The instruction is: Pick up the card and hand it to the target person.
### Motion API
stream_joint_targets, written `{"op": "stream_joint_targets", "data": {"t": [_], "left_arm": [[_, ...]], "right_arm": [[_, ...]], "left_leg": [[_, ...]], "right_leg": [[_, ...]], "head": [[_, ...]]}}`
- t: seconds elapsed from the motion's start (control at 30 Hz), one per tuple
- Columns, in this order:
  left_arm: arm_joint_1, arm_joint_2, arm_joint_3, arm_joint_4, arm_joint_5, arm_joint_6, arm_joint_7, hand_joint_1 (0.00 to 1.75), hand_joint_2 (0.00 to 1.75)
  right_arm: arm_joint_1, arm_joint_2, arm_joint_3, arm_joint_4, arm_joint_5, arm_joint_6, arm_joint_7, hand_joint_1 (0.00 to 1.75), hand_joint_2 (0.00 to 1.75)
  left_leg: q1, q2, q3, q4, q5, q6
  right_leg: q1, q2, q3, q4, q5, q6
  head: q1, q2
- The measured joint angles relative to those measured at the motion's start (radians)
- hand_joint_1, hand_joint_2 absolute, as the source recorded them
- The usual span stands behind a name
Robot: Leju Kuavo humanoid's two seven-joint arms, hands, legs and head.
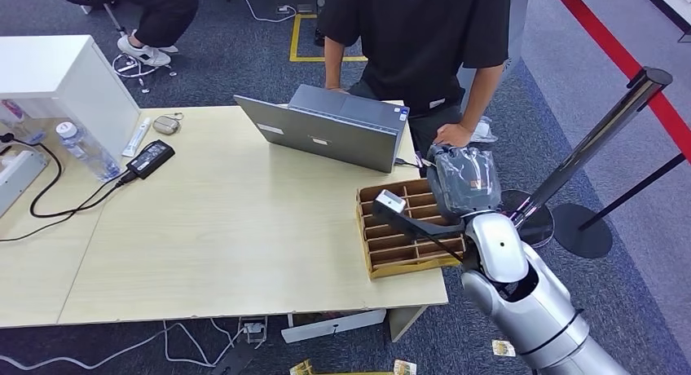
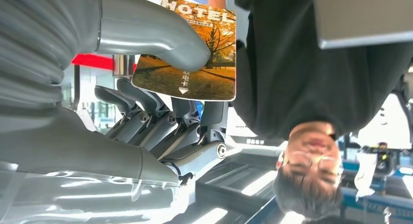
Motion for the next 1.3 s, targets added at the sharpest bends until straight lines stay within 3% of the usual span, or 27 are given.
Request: {"op": "stream_joint_targets", "data": {"t": [0.33,0.57,0.87,1.1,1.3], "left_arm": [[-0.007,-0.003,0.000,0.000,-0.011,-0.009,0.006,0.00,0.00],[-0.014,-0.006,0.000,0.000,-0.021,-0.009,0.007,0.00,0.00],[-0.022,-0.011,0.000,0.000,-0.025,-0.012,0.010,0.00,0.00],[-0.023,-0.014,0.000,0.000,-0.025,-0.014,0.013,0.00,0.00],[-0.023,-0.014,0.000,0.000,-0.025,-0.014,0.016,0.00,0.00]], "right_arm": [[-0.067,-0.027,-0.025,0.017,0.000,-0.006,-0.022,1.74,1.75],[-0.097,-0.037,-0.030,0.085,0.011,-0.023,-0.048,1.65,1.75],[-0.117,-0.040,-0.029,0.217,0.021,-0.054,-0.070,1.68,1.75],[-0.117,-0.040,-0.029,0.290,0.007,-0.096,-0.059,1.70,1.75],[-0.116,-0.043,-0.032,0.318,0.017,-0.156,-0.033,1.61,1.75]], "left_leg": [[0.000,0.000,-0.001,0.000,0.000,0.000],[0.000,0.000,-0.001,0.000,0.000,0.000],[0.000,-0.001,-0.001,0.000,0.000,0.000],[0.000,-0.001,-0.001,0.000,0.000,0.000],[0.000,-0.001,-0.001,0.000,0.000,0.000]], "right_leg": [[0.000,0.000,0.000,0.000,0.000,0.000],[0.000,0.000,0.000,0.000,0.000,0.000],[0.000,-0.001,0.000,0.000,0.000,0.000],[0.000,-0.001,0.000,0.000,0.000,0.000],[0.000,0.000,0.000,0.000,0.000,0.000]], "head": [[0.000,0.000],[0.000,0.000],[0.000,0.000],[0.000,0.000],[0.000,0.000]]}}
